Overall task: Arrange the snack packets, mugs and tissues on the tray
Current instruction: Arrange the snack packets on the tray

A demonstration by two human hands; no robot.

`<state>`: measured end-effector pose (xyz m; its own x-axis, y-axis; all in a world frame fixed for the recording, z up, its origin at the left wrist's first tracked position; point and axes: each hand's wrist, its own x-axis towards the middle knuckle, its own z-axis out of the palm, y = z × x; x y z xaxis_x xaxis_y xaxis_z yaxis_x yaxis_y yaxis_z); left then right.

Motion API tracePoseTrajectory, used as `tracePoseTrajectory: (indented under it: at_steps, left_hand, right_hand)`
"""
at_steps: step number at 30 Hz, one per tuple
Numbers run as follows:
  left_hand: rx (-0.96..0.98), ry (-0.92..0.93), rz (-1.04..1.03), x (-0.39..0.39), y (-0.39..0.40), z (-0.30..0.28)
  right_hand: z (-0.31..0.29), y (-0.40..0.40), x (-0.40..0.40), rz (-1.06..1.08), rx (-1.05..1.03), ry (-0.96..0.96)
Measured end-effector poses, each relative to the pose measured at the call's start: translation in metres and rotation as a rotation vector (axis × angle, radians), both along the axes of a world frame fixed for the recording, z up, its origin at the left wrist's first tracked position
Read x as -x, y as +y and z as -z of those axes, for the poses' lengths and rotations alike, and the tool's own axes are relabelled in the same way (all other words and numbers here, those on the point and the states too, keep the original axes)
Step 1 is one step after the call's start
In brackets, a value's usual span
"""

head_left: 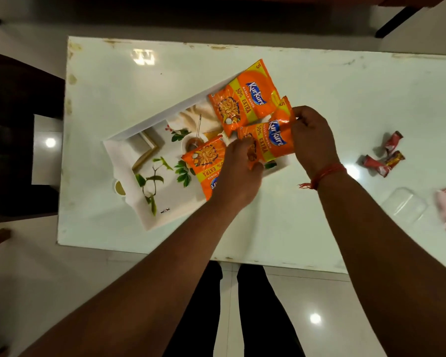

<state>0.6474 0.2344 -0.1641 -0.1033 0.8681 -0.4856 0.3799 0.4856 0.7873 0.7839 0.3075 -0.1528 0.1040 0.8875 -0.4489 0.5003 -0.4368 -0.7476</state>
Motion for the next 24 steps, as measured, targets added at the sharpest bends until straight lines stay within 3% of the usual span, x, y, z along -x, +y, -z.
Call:
tracePoseTrajectory:
  at_steps: [5,17,19,24]
  left_hand:
    - [0.17,0.1,0.062,-0.021,0.009,0.004]
    - [0.339,0.176,0.063,-0.044,0.005,0.0]
    - [0.298,0.215,0.069,-0.044,0.005,-0.001]
    - [0.006,0.3,-0.09,-0.022,-0.008,-0.015]
  right_hand:
    - [0.011,0.004,-0.018,-0.134,0.098,-0.09]
    - [0.026,0.004,-0.028,-0.138,0.028,-0.194]
    - [0.027,0.001,-0.028,-0.118,-0.013,-0.218]
    - [0.011,-0.031,-0.017,0.01,-0.404,-0.441]
